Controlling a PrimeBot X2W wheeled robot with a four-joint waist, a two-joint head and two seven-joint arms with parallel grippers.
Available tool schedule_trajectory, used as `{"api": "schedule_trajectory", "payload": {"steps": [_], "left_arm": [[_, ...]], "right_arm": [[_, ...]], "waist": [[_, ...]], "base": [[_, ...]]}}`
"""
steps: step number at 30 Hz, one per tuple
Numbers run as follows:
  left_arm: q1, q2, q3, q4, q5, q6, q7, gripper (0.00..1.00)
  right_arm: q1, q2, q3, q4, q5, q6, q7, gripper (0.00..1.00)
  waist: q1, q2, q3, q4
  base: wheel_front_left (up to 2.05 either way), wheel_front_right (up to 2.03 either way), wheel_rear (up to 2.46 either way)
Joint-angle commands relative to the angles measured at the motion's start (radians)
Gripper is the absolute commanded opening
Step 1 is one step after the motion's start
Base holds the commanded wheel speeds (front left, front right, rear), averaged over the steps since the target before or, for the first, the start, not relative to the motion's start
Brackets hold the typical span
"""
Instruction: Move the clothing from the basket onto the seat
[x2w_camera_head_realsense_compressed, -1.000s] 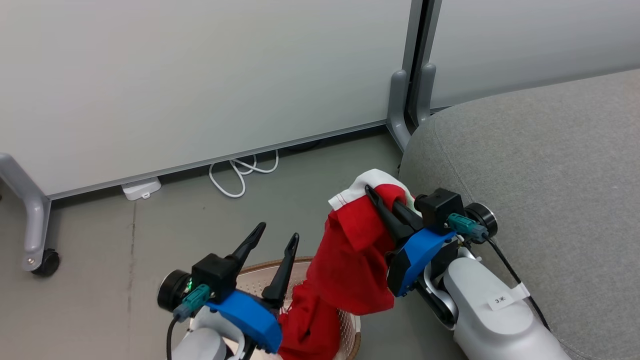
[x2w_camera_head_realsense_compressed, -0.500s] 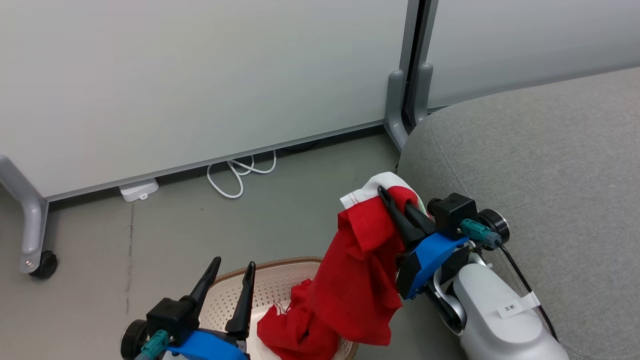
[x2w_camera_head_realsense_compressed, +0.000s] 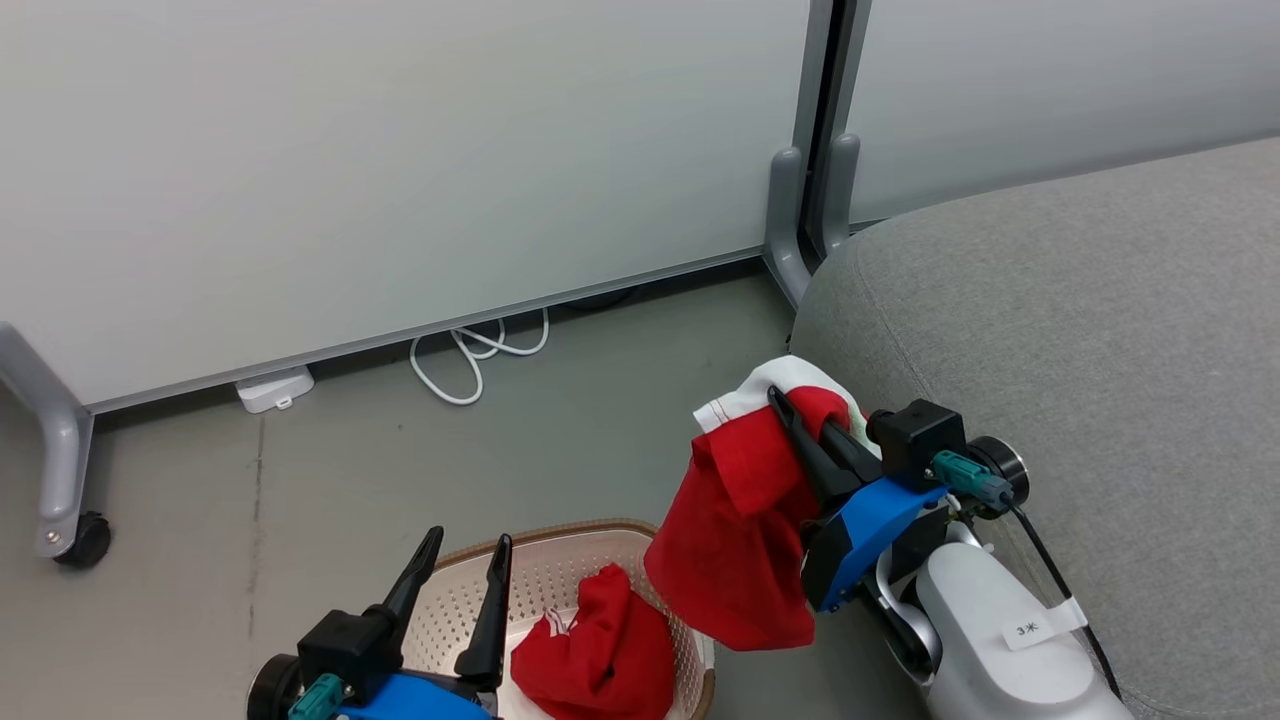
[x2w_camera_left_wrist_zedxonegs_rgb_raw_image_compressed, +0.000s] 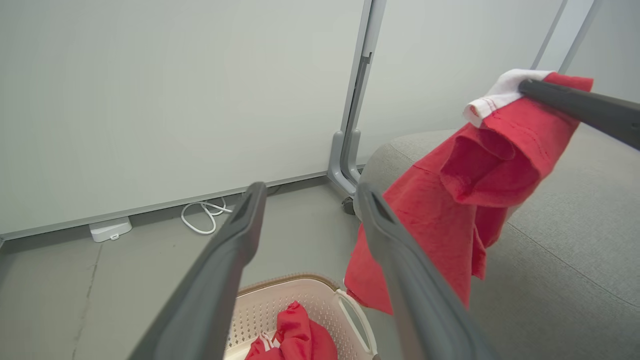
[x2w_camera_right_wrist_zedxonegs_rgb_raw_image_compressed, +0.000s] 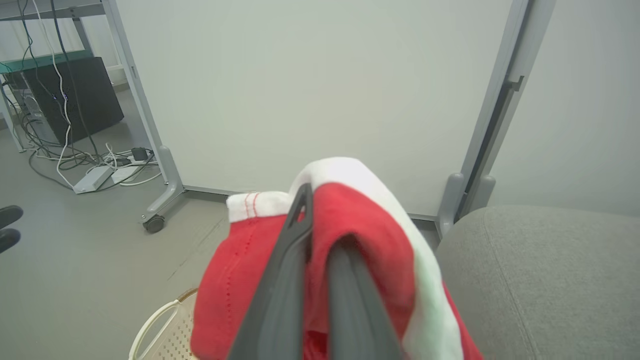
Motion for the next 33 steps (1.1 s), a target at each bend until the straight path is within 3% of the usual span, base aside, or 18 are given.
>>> {"api": "schedule_trajectory", "payload": {"steps": [1, 9, 23, 29, 33], "left_arm": [[0.01, -0.002, 0.004, 0.001, 0.009, -0.004, -0.005, 1.0], [-0.006, -0.008, 0.025, 0.004, 0.033, -0.009, -0.005, 1.0], [-0.05, 0.008, 0.023, -0.007, 0.059, -0.007, -0.005, 1.0], [-0.059, 0.016, 0.019, -0.007, 0.06, -0.007, -0.005, 1.0], [-0.088, 0.029, -0.015, 0.004, 0.055, -0.007, -0.005, 1.0]], "right_arm": [[0.011, -0.003, -0.002, -0.005, -0.005, 0.0, 0.003, 0.0], [0.013, -0.003, 0.001, -0.029, -0.016, 0.0, 0.017, 0.0], [-0.004, -0.003, -0.006, -0.062, -0.016, 0.0, 0.02, 0.0], [-0.003, -0.002, -0.013, -0.067, -0.004, 0.0, 0.011, 0.0], [0.009, -0.002, -0.049, -0.071, -0.016, 0.0, 0.003, 0.0]], "waist": [[0.0, -0.0001, 0.002, -0.008], [0.0, -0.0001, 0.024, -0.099], [0.0, -0.0001, 0.08, -0.338], [0.0, -0.0001, 0.097, -0.411], [0.0, -0.0001, 0.117, -0.424]], "base": [[0.0, 0.0, 0.0], [0.0, 0.0, 0.0], [0.0, 0.0, 0.0], [0.0, 0.0, 0.0], [0.0, 0.0, 0.0]]}}
